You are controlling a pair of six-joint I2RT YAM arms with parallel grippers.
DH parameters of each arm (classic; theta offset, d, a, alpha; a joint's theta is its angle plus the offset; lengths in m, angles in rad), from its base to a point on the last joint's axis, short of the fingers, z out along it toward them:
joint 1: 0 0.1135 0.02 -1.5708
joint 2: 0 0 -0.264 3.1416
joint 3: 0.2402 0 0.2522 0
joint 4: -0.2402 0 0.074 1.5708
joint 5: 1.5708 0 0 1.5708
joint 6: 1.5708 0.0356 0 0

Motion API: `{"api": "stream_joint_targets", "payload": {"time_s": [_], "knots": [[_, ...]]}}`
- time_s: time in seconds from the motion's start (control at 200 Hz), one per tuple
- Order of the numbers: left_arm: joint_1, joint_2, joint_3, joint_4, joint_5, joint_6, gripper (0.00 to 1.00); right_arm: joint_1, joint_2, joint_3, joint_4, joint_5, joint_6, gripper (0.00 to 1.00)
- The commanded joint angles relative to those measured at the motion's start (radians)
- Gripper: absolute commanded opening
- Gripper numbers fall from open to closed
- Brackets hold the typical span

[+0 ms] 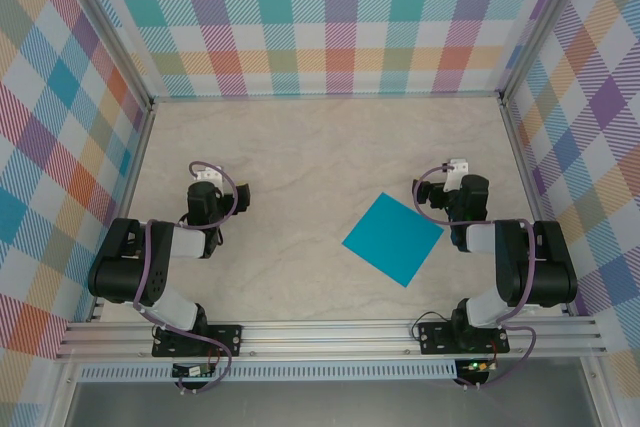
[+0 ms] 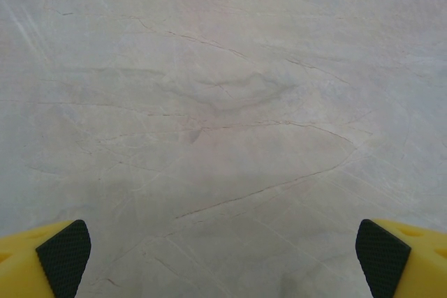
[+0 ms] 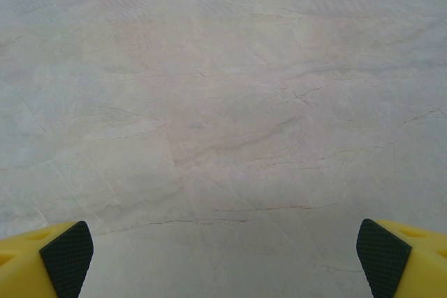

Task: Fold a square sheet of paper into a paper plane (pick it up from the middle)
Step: Rotate the square sheet of paper at the center of the table.

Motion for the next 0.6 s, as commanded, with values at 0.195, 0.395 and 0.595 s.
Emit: {"api": "stream_joint_targets", "payload": {"time_s": [0.195, 0.395, 0.595], "knots": [[0.019, -0.093, 0.073, -0.157, 0.053, 0.01, 1.0, 0.009, -0.218, 0.154, -0.523, 0.008, 0.069, 1.0], [0.025, -0.293, 0.067, -0.283, 0.036, -0.054, 1.0, 0.01, -0.412, 0.219, -0.901, 0.01, 0.222, 1.0], [0.024, -0.497, 0.18, -0.72, 0.059, -0.398, 1.0, 0.006, -0.342, 0.408, -1.231, -0.244, 0.455, 1.0]]}}
